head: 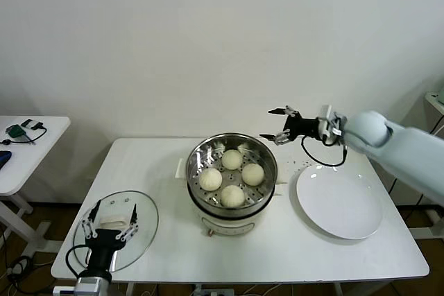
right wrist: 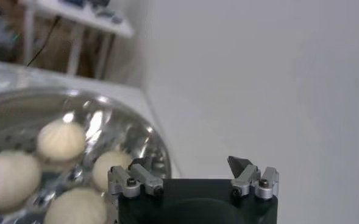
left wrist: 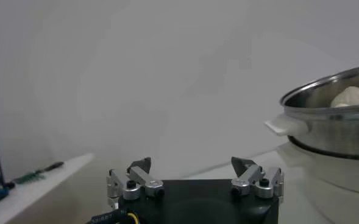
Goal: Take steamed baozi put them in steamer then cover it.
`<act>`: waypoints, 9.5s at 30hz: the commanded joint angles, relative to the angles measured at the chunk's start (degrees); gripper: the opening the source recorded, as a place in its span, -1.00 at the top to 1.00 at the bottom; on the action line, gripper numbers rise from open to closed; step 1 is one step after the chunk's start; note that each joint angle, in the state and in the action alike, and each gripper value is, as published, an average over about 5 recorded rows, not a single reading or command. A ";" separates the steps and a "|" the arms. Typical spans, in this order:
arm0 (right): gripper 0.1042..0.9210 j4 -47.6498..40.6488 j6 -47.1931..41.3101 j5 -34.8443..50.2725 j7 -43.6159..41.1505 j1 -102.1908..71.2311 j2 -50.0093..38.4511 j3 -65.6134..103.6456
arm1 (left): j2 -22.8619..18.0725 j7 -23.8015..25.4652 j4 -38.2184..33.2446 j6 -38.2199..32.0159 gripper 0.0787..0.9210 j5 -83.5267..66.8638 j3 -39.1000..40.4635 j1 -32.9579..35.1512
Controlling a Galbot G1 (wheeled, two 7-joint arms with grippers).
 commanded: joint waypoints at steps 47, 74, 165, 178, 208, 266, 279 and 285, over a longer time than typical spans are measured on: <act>-0.76 11.11 -1.28 -19.32 9.40 -77.08 24.41 82.99 | 0.93 -2.49 20.47 10.28 -0.77 72.54 -1.22 -8.61; -0.76 10.68 -0.86 -23.27 8.56 -76.68 24.47 82.33 | 2.67 -9.66 33.01 9.39 -0.77 70.73 0.43 -20.79; -0.76 0.63 5.93 -29.11 5.41 -74.77 28.40 86.63 | -11.65 19.42 24.41 47.26 0.82 85.30 49.59 -47.20; -0.76 0.33 6.27 -29.22 4.99 -74.96 28.29 87.17 | -11.28 19.39 26.08 47.18 0.82 84.88 48.62 -46.56; -0.76 -0.75 7.05 -30.30 4.24 -74.81 28.52 87.60 | -9.94 21.41 25.98 46.83 0.82 87.07 47.98 -46.10; -0.76 6.22 0.21 -33.34 6.05 -77.88 30.95 88.30 | 3.14 -2.85 -2.05 3.91 -0.77 -4.88 -0.59 -8.14; -0.76 9.43 0.89 -30.81 5.45 -81.62 33.32 89.85 | -2.87 -0.44 6.90 -1.45 -0.77 -13.53 -4.30 -5.18; -0.76 9.55 1.23 -30.06 5.15 -81.85 33.32 90.53 | -2.44 -0.17 7.18 -1.72 -0.77 -11.90 -3.41 -5.51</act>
